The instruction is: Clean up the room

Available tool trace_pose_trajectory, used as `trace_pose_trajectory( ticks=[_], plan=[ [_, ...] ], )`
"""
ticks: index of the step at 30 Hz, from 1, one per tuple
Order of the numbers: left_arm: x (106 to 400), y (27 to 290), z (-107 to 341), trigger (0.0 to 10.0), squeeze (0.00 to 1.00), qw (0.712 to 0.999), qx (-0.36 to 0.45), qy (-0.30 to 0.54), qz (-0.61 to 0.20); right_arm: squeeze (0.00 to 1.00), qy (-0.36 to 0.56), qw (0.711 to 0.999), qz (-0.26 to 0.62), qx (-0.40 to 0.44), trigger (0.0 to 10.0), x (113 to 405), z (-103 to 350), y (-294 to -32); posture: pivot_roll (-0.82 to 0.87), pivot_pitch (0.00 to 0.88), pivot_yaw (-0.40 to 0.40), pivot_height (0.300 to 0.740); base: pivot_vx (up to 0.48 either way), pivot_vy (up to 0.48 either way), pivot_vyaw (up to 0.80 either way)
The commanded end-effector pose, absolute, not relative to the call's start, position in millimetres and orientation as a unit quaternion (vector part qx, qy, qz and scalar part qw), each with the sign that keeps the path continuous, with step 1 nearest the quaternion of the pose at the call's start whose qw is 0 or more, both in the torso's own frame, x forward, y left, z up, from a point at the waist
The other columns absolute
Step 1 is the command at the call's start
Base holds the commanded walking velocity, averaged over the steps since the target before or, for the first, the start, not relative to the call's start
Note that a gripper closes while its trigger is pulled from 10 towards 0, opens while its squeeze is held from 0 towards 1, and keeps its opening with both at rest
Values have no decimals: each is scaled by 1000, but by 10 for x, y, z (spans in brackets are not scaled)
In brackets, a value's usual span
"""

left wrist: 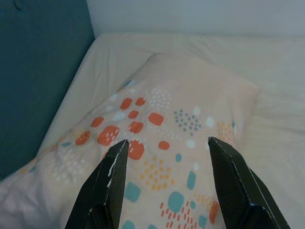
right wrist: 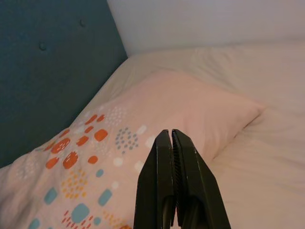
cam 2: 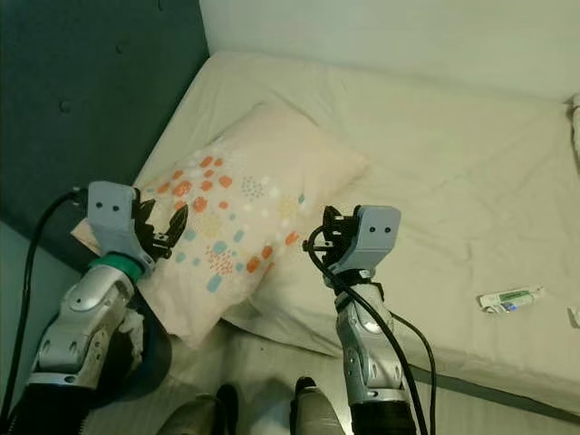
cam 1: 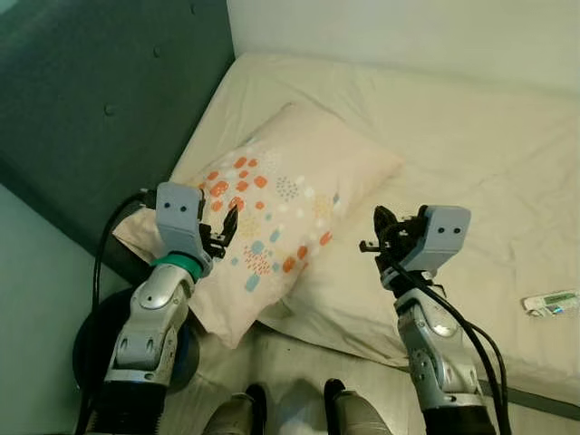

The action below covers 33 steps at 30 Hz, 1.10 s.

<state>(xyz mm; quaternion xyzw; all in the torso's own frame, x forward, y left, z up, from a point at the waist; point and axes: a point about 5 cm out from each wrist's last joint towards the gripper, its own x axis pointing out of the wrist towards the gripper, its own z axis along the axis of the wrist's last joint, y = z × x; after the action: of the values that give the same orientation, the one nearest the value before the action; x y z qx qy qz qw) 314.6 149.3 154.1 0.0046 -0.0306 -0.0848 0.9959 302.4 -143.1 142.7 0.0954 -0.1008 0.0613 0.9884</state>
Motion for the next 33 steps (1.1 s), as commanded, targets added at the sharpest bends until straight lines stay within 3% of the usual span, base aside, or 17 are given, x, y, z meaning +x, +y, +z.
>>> trace_pose_trajectory(
  ticks=[1,18,33],
  plan=[
    [3135,1508,1464,10000,0,997,9,-18,-79,0,-94,989,58,96,10000,3020,1373,-1436,-95,97,111,705,0,0,0],
    [3160,1522,1428,10000,0,997,13,-23,-70,0,-108,989,55,87,10000,3085,1402,-1464,-88,96,109,650,0,0,0],
    [3161,1547,1409,10000,0,997,18,-19,-69,0,-107,989,47,93,10000,3077,1369,-1458,-82,114,121,570,0,0,0]
  ],
)
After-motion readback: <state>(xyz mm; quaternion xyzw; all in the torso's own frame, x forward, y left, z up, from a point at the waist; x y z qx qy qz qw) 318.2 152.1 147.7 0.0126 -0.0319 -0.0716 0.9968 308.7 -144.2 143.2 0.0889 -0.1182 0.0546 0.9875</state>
